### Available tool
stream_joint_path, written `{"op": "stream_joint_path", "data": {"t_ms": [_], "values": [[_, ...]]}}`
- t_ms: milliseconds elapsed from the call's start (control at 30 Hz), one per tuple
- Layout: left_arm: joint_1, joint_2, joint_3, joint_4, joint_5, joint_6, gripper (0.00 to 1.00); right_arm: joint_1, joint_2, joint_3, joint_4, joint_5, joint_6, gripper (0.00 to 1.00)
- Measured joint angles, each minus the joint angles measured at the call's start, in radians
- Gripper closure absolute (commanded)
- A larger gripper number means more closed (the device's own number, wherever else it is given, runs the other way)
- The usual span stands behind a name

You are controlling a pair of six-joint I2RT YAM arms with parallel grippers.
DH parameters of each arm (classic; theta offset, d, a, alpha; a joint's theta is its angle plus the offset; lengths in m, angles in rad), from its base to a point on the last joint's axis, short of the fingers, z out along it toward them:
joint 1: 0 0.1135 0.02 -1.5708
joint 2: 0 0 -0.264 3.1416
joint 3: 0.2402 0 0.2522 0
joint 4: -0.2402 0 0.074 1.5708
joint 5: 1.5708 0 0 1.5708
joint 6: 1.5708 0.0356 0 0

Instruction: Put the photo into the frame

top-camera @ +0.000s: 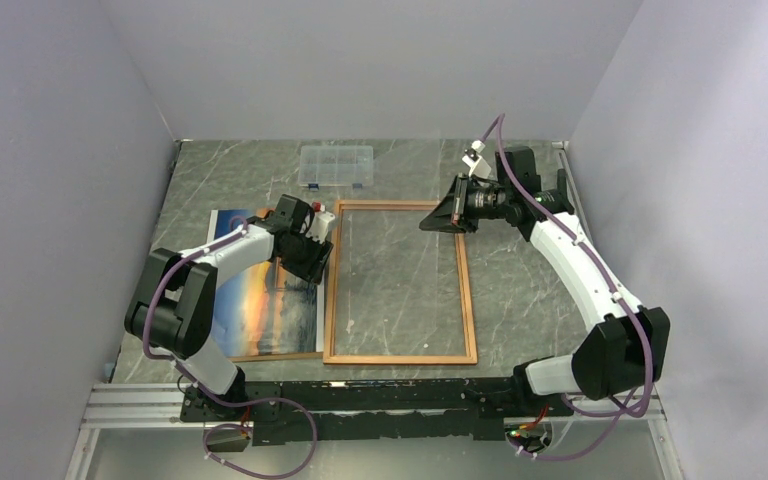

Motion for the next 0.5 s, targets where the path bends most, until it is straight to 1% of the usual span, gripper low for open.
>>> {"op": "stream_joint_path", "data": {"t_ms": [200, 500], "values": [[0.0, 0.0, -0.005, 0.001, 0.0, 0.0, 0.43, 0.001, -0.006, -0.005, 0.0, -0.004, -0.001, 1.0], [0.0, 0.0, -0.005, 0.001, 0.0, 0.0, 0.43, 0.0, -0.008, -0.058, -0.003, -0.01, -0.008, 1.0]]}}
